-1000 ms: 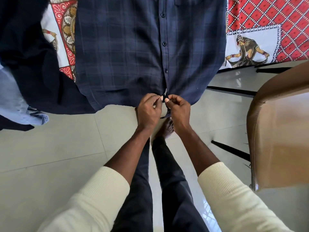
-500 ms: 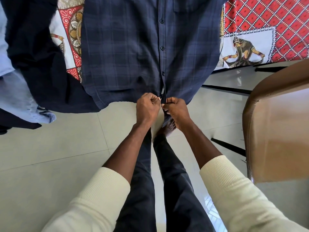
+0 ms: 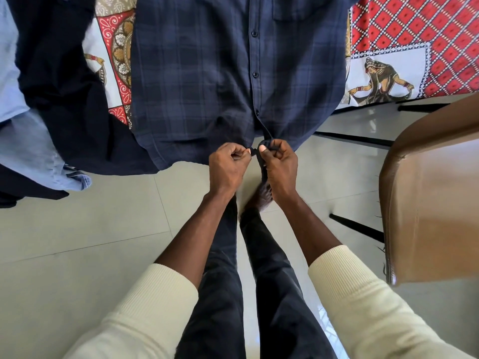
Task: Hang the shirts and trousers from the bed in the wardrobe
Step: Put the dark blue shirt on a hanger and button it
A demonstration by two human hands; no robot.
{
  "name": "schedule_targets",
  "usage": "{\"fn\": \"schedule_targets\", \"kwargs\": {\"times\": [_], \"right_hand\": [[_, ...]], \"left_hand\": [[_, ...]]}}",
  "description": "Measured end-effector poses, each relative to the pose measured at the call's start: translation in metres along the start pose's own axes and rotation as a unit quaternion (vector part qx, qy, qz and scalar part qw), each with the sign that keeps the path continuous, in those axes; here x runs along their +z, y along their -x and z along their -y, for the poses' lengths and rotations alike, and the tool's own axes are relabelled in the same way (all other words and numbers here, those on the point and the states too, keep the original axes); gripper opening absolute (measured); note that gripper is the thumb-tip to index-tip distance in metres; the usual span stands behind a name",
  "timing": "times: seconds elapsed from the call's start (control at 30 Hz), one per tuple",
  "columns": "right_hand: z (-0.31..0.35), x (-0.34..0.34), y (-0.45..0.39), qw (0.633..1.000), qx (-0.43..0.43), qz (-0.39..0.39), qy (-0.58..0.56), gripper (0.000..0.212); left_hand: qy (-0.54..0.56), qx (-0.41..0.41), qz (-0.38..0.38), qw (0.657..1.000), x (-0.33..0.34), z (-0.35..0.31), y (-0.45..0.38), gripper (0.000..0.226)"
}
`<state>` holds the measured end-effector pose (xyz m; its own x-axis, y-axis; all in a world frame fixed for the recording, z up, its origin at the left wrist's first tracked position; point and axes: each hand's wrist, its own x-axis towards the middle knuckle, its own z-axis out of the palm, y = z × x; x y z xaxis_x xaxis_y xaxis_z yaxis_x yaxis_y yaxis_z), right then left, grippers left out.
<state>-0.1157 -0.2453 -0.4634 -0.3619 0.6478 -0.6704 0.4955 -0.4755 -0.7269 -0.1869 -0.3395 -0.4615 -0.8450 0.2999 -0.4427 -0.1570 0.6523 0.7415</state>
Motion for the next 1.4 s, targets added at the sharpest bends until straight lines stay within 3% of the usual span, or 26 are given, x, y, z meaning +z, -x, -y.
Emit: {"fn": "schedule_targets", "kwargs": {"times": [0.23, 0.43, 0.7, 0.87, 1.1, 1.23, 1.4], "right_hand": [[-0.001, 0.004, -0.001, 0.989, -0.075, 0.016, 0.128, 0.006], [-0.002, 0.01, -0.006, 0.984, -0.069, 0.045, 0.159, 0.013], [0.0, 0.017, -0.004, 0.993, -0.02, 0.062, 0.101, 0.012], [0.002, 0.022, 0.005, 0.999, -0.003, 0.033, 0.021, 0.011], [0.01, 0.023, 0.005, 0.999, 0.029, 0.04, -0.007, 0.018], [0.016, 0.022, -0.001, 0.995, 0.07, 0.036, -0.063, 0.016], [0.024, 0.022, -0.006, 0.996, 0.041, 0.078, -0.01, 0.008]], "left_hand": [[0.136, -0.106, 0.025, 0.985, -0.001, -0.001, -0.003, 0.01], [0.149, -0.098, 0.046, 0.983, -0.006, -0.004, -0.002, 0.007], [0.049, -0.06, 0.029, 0.997, -0.005, -0.009, -0.006, 0.009], [0.009, -0.056, 0.016, 0.998, -0.001, -0.009, -0.008, 0.008], [0.061, -0.089, 0.035, 0.994, -0.001, -0.001, -0.013, 0.009], [0.154, -0.126, 0.052, 0.979, -0.006, -0.007, -0.017, 0.011], [0.229, -0.191, 0.096, 0.95, -0.01, -0.013, -0.023, 0.018]]}}
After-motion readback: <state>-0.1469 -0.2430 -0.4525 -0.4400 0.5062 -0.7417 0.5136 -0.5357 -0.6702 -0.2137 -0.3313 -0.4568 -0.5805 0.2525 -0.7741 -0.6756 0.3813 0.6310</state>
